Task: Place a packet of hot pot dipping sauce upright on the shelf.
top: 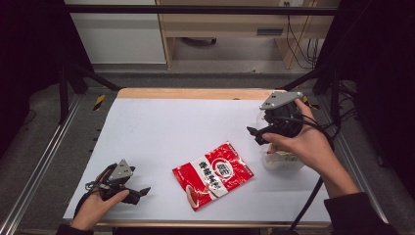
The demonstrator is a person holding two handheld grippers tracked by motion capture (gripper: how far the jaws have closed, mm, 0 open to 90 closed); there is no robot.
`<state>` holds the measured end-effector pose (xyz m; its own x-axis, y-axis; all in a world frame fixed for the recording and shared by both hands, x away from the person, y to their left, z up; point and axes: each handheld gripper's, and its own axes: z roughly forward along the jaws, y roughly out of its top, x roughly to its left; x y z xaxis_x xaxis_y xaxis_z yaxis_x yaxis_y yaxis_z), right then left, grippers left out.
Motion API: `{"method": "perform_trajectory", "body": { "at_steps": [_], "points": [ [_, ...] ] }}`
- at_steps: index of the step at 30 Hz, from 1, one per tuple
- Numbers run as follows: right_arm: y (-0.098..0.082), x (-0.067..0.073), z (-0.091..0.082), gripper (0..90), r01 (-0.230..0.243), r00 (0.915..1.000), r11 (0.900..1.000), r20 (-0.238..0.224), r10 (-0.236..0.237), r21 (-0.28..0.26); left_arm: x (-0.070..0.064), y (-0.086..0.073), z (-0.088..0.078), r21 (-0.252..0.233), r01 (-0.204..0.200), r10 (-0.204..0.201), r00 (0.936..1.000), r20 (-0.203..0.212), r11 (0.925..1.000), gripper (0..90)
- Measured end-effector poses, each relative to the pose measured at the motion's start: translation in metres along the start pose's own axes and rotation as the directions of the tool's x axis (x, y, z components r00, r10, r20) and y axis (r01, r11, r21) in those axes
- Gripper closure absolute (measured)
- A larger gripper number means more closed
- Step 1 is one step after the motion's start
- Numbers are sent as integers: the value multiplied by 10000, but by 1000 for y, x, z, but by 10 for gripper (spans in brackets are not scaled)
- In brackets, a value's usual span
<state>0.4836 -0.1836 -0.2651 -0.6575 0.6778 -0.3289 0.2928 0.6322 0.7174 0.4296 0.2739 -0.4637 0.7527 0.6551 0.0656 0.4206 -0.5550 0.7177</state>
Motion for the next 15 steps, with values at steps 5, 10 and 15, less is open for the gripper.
{"method": "perform_trajectory", "body": {
  "at_steps": [5, 10, 15],
  "points": [
    [9, 17, 4, 97, -316, 9990, 9992, 297, 322, -230, -1, 0, 0, -20, -21, 21, 10000, 8, 10000, 61],
    [14, 37, 12, 107, -800, 9960, 9954, 349, 819, -517, -3, 1, 1, 8, -90, 90, 10000, 5, 10000, 61],
    [12, 53, 24, 130, -1216, 9923, 9904, 155, 1229, -652, -6, 2, 3, 49, -199, 199, 9998, -14, 9998, 61]
  ]
}}
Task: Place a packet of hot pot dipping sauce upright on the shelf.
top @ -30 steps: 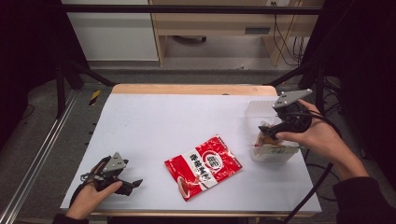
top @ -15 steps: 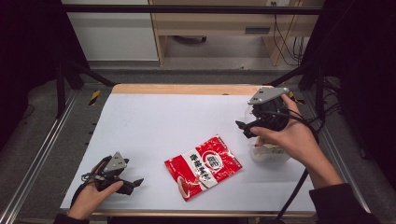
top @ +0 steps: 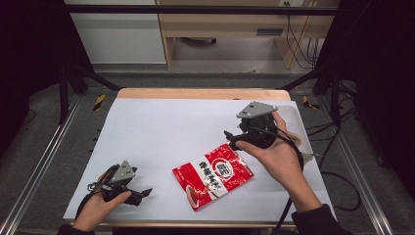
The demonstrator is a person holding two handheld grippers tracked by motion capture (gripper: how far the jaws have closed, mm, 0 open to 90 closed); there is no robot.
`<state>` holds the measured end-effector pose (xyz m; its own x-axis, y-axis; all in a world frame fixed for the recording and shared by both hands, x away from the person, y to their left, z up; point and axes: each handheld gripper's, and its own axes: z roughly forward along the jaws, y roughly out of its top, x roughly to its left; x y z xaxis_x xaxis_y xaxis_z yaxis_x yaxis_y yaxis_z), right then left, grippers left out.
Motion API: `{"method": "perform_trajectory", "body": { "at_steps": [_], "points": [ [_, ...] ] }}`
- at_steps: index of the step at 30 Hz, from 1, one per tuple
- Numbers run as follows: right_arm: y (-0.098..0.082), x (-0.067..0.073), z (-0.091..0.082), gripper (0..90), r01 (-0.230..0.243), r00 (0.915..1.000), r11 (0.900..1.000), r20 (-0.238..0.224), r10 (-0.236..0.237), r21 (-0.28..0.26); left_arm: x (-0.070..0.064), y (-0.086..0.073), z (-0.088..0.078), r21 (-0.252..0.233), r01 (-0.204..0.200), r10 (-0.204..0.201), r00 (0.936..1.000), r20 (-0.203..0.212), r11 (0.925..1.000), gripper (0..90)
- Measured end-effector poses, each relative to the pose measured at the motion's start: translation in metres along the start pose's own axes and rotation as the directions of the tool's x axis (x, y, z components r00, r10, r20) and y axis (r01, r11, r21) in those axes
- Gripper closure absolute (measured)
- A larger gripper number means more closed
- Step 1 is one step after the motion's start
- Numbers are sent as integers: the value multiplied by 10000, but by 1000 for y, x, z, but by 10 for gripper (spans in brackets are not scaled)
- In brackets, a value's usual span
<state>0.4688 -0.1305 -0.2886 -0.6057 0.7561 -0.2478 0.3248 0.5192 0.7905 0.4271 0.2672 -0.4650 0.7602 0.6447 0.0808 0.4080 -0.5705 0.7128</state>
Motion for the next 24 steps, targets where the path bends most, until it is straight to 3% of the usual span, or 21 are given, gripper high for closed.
{"method": "perform_trajectory", "body": {
  "at_steps": [6, 11, 24],
  "points": [
    [-13, 13, 19, 141, -332, 9994, 9994, 63, 333, -129, -3, 1, 1, 32, -97, 97, 10000, 12, 9999, 61],
    [-34, 20, 33, 165, -940, 9956, 9956, -61, 939, -31, -5, 3, 2, -26, -168, 168, 9999, -15, 9999, 61],
    [-90, 30, 44, 197, -1859, 9824, 9820, -138, 1864, 339, -15, 19, 13, -304, -459, 455, 9989, -117, 9985, 62]
  ]
}}
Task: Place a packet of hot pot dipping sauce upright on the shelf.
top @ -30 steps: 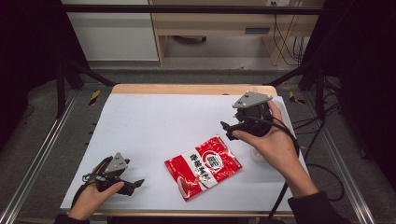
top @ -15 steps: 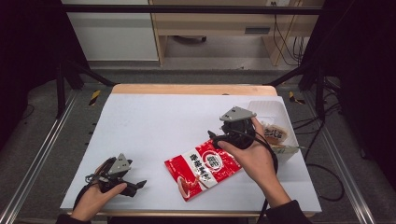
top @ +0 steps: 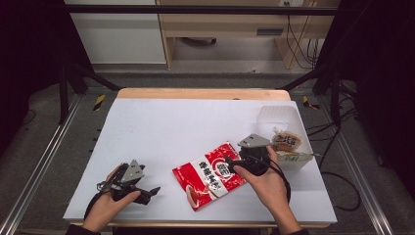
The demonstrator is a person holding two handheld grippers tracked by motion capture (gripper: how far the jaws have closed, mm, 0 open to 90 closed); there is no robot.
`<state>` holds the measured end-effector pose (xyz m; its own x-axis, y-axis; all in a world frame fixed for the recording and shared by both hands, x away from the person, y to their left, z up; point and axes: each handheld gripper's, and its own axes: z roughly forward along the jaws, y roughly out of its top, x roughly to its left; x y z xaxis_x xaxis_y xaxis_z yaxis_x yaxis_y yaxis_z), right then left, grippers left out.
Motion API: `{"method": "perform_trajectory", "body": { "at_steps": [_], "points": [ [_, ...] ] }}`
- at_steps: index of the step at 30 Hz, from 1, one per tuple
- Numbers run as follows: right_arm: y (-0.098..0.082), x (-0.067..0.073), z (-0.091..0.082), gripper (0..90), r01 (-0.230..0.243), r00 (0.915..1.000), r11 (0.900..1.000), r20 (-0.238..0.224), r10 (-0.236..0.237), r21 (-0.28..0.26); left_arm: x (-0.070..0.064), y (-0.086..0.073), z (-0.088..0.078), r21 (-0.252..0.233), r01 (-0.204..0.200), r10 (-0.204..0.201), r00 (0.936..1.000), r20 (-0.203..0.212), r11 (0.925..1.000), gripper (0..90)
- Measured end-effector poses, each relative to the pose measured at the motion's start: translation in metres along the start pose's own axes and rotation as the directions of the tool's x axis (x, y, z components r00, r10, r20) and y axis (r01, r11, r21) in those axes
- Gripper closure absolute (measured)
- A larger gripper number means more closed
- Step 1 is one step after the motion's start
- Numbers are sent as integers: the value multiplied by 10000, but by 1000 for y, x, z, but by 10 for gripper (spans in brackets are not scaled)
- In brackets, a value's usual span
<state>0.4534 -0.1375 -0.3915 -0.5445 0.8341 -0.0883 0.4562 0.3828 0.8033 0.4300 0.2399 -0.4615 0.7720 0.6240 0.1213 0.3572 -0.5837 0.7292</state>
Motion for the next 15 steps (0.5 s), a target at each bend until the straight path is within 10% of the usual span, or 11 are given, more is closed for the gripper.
{"method": "perform_trajectory", "body": {
  "at_steps": [15],
  "points": [
    [-57, -7, 11, 189, -1251, 9921, 9905, -64, 1256, 563, -15, 14, 22, 51, -636, 636, 9980, -23, 9980, 67]
  ]
}}
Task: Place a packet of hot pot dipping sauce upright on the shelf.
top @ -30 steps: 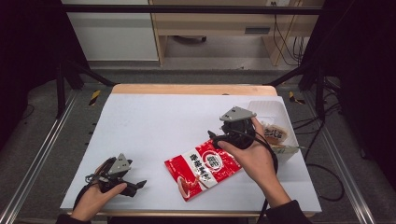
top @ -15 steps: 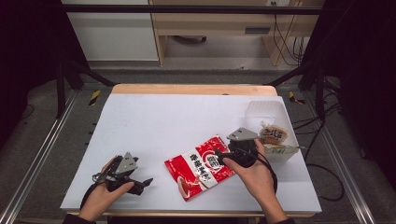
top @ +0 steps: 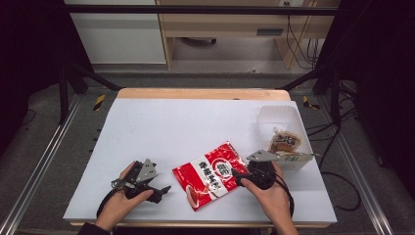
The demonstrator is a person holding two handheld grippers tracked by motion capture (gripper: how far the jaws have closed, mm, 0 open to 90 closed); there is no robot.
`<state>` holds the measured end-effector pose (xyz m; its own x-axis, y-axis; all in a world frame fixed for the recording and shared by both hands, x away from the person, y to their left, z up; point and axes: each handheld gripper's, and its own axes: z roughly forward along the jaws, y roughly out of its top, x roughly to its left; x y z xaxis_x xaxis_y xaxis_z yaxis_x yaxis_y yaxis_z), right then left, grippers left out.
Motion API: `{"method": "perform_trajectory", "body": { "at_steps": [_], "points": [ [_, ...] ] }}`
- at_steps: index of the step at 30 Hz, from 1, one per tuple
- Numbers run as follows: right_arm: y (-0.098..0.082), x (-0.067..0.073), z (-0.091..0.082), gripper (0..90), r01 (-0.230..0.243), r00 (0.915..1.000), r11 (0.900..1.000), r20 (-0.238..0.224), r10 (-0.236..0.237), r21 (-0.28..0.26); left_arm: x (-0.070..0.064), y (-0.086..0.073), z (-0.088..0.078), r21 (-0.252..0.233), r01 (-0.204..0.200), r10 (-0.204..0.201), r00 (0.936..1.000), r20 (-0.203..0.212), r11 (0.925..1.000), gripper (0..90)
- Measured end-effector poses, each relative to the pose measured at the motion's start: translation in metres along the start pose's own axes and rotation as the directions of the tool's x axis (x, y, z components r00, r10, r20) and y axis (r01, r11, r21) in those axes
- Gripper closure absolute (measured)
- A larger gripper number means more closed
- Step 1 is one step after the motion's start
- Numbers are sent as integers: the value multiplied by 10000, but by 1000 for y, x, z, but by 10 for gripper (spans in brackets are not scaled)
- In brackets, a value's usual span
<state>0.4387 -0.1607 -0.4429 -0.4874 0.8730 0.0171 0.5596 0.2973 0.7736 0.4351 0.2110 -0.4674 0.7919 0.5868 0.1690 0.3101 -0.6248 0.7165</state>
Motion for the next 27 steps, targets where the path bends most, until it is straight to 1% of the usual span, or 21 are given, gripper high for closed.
{"method": "perform_trajectory", "body": {
  "at_steps": [3, 7, 9, 10, 12, 16, 19, 27],
  "points": [
    [-7, -1, 4, 186, -148, 9999, 9998, -35, 149, 108, 0, -2, -1, -10, 57, -57, 10000, 2, 10000, 67],
    [-16, -4, 8, 182, -201, 9998, 9995, -42, 202, 234, 0, -3, -4, -64, 130, -131, 9999, -68, 9999, 67],
    [-17, -5, 9, 179, -257, 9997, 9993, 5, 257, 286, -1, -4, -5, -13, 62, -62, 10000, -70, 10000, 67],
    [-17, -5, 9, 178, -359, 9994, 9990, 3, 359, 285, -2, -5, -5, 11, 70, -70, 10000, -44, 10000, 67],
    [-18, -7, 10, 176, -373, 9993, 9989, -87, 376, 271, -3, -6, -6, 37, 46, -46, 10000, -57, 10000, 67],
    [-22, -9, 13, 169, -506, 9986, 9975, -152, 514, 502, -3, -6, -7, 40, 83, -83, 9999, -63, 10000, 67],
    [-22, -10, 14, 170, -497, 9986, 9972, -168, 507, 552, -3, -8, -7, 82, 102, -101, 9999, -84, 9999, 67],
    [-24, -9, 18, 172, -563, 9973, 9959, -431, 595, 715, -4, -8, -8, 81, 96, -95, 9999, -64, 9999, 67]
  ]
}}
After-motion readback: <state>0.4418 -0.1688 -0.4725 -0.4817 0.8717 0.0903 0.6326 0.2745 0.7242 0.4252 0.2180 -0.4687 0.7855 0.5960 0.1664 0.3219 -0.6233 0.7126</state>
